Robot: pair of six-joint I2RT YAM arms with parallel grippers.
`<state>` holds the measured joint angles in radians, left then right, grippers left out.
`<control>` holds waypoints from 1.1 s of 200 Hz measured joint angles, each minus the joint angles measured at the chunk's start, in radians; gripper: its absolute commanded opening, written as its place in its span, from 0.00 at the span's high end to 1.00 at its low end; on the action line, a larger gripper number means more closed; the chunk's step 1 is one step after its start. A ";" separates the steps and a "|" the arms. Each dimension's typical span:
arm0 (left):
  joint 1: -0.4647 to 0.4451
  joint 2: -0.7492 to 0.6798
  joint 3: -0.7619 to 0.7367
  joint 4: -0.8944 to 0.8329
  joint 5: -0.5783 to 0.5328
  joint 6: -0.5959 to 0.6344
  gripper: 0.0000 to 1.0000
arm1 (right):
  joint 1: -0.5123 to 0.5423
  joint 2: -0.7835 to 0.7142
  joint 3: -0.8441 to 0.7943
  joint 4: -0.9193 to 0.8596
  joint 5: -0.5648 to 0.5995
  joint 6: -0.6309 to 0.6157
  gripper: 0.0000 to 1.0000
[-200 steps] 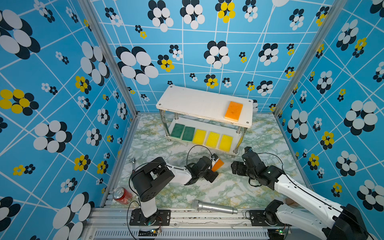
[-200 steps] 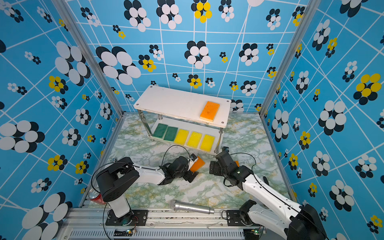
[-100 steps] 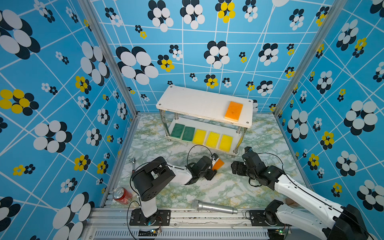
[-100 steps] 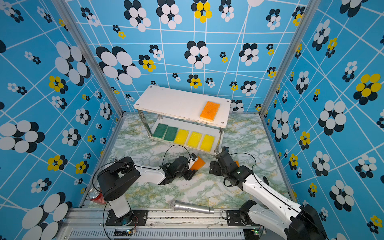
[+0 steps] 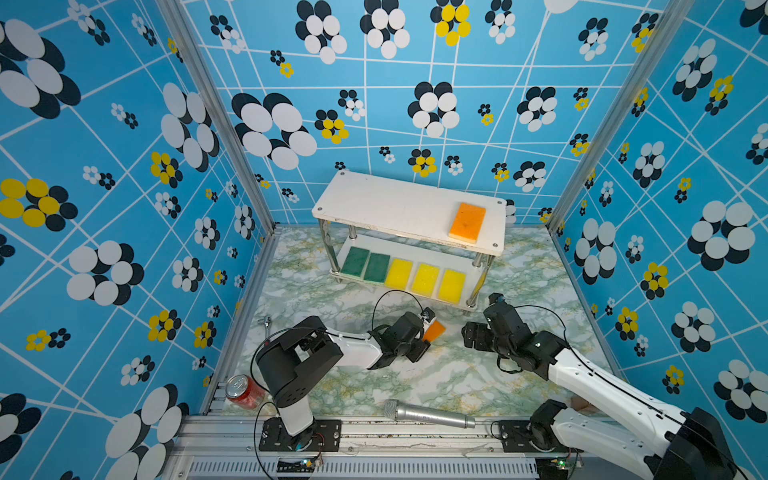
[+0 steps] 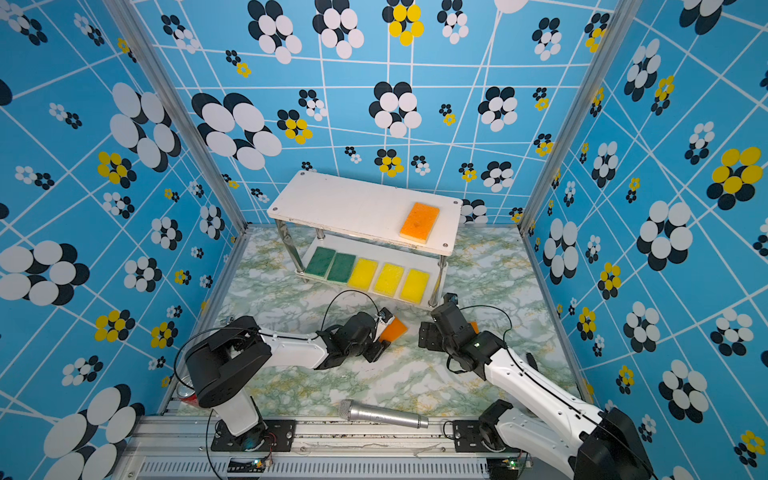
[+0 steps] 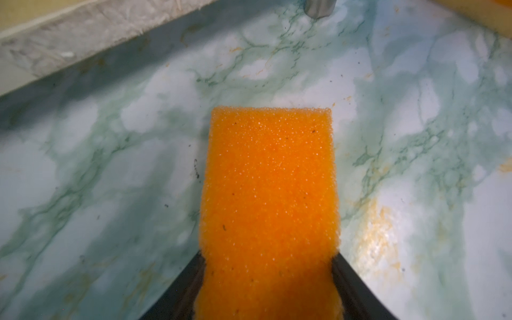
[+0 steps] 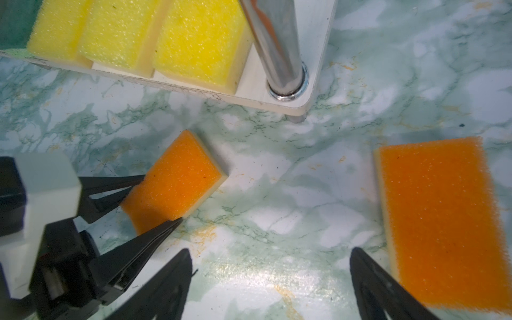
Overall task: Place and organize the cleaning sponges onto the shelf
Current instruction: 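Lift the orange sponge up to the shelf top with the left gripper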
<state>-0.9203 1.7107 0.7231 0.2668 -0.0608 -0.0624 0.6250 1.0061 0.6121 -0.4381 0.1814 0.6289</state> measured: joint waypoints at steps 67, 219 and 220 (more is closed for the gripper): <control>-0.002 -0.327 0.094 -0.320 -0.039 0.016 0.39 | -0.002 0.037 0.000 0.003 0.007 0.000 0.09; 0.060 -0.575 0.609 -0.697 -0.360 0.108 0.37 | -0.040 0.097 0.023 -0.027 0.011 -0.024 0.08; 0.061 -0.571 0.616 -0.697 -0.360 0.108 0.37 | -0.039 0.097 0.023 -0.027 0.011 -0.024 0.08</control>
<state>-0.8589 1.1397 1.3396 -0.4305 -0.4210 0.0460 0.5858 1.1027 0.6350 -0.4652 0.1925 0.6052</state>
